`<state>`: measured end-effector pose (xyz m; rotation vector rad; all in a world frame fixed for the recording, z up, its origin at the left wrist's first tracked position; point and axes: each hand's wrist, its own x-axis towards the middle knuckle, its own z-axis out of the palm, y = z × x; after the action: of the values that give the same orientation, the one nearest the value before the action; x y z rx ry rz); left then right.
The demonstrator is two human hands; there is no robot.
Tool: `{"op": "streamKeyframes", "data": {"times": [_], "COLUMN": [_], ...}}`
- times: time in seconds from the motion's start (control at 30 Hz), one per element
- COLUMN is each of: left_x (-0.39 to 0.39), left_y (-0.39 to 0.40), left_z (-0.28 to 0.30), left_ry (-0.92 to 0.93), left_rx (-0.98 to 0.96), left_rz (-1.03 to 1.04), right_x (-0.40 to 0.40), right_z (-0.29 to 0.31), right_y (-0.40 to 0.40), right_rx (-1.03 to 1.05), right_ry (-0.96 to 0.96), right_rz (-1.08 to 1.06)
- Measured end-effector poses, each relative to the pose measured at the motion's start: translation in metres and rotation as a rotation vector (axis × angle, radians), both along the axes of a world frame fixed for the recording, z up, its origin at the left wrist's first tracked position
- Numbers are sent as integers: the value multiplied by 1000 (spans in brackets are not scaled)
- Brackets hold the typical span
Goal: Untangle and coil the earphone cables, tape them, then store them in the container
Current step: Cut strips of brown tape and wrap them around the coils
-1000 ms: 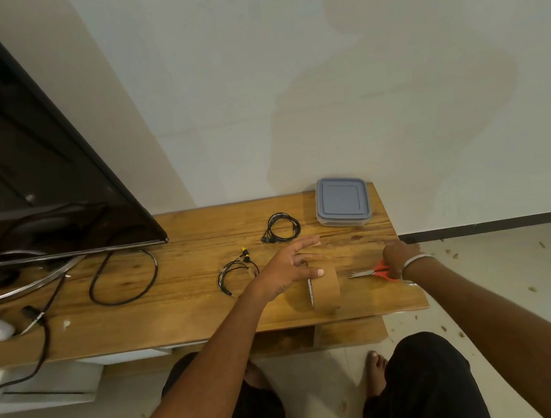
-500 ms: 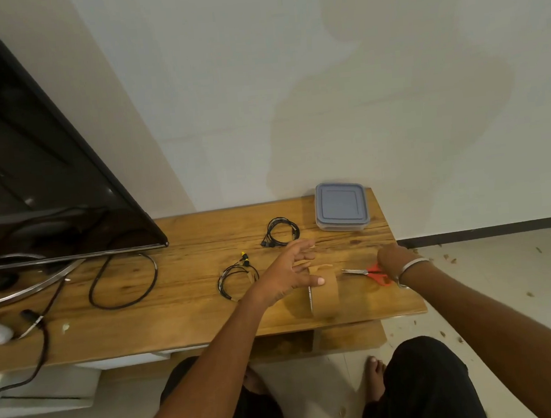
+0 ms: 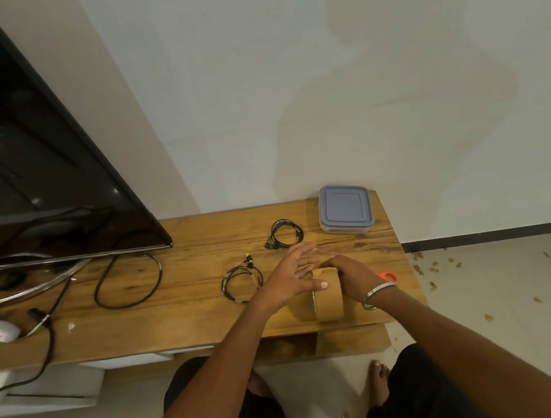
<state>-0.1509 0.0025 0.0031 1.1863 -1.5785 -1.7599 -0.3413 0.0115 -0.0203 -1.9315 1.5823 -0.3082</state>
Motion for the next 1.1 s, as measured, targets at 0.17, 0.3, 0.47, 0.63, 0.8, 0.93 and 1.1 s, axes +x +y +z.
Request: {"op": "streamKeyframes", "data": {"times": [0.17,0.3,0.47,0.63,0.8,0.93,1.1], "left_x": [6,14,22,29,36,39,29], "left_y": [6,9,16,20,19,20,26], "left_z": [1,0,-4,1,0,-2,2], "left_ry": [17,47,61,114,192,233,253], "left_rx": [-40,-57,-45,16,87,138,166], "left_rz": [50,119,261,363,392,420,425], "right_x": [6,-15,-36,-33,-19,-9,35], "right_z": [6,17,31,26,22,32,57], "right_y": [-3,-10,-18,-17,-15,-16,-15], "right_rx": [-78,-111,-113,-100,-52,-56,-123], "right_ry": [28,159,387,519,588,497,-97], "right_rz": [-44,31,44,18,0,-41,-154]}}
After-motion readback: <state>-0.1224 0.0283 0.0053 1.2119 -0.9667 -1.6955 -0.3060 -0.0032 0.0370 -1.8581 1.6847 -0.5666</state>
